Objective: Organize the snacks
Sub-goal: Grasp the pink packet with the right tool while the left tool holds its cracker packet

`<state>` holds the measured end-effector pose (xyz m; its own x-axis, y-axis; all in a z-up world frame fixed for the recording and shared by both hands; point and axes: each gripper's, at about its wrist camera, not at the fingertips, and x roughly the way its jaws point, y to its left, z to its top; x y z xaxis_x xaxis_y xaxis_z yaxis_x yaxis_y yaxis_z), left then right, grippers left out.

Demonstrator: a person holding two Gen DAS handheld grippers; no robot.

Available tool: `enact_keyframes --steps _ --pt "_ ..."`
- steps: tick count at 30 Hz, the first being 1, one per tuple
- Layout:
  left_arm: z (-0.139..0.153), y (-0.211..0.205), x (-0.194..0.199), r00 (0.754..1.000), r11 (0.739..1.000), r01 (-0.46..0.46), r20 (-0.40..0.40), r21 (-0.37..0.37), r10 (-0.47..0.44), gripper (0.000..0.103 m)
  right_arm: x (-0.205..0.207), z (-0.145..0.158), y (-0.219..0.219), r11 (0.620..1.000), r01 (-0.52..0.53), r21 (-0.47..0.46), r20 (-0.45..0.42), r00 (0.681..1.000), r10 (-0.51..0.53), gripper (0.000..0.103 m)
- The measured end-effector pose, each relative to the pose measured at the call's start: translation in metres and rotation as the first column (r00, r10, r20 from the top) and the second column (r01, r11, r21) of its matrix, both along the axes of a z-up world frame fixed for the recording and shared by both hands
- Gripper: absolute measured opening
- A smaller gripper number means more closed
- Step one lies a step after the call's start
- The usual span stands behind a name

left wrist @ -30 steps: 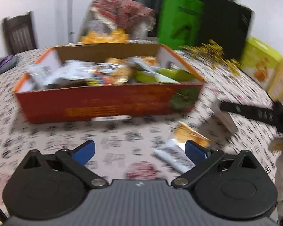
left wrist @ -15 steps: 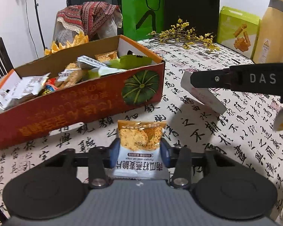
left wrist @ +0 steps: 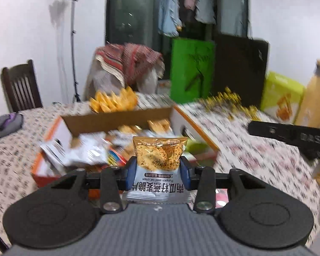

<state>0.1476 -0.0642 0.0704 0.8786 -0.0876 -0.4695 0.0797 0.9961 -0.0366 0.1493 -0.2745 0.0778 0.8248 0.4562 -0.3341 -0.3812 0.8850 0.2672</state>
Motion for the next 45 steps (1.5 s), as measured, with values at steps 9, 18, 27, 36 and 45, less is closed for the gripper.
enact_keyframes --steps 9,18,27,36,45 --pt "-0.014 0.039 -0.004 0.998 0.999 -0.045 -0.038 -0.026 0.044 0.043 0.014 -0.031 0.034 0.974 -0.033 -0.222 -0.123 0.992 0.005 0.101" --pt "-0.034 0.06 -0.019 0.996 0.996 -0.054 -0.072 -0.077 0.049 0.043 0.025 -0.09 0.061 0.951 -0.042 -0.308 -0.329 0.942 -0.065 0.103" --pt "-0.037 0.082 -0.035 0.995 0.991 -0.082 -0.062 -0.109 0.076 0.043 0.022 -0.101 0.067 0.935 -0.001 -0.355 -0.242 0.966 -0.091 0.075" --pt "-0.038 0.087 -0.04 0.995 0.988 -0.088 -0.065 -0.125 0.081 0.043 0.0 -0.095 0.055 0.96 -0.049 -0.276 -0.227 0.974 -0.015 0.005" --pt "-0.034 0.089 -0.047 0.996 0.989 -0.085 -0.047 -0.122 0.08 0.043 -0.009 -0.079 0.055 0.961 0.016 -0.276 -0.2 0.977 -0.074 0.034"
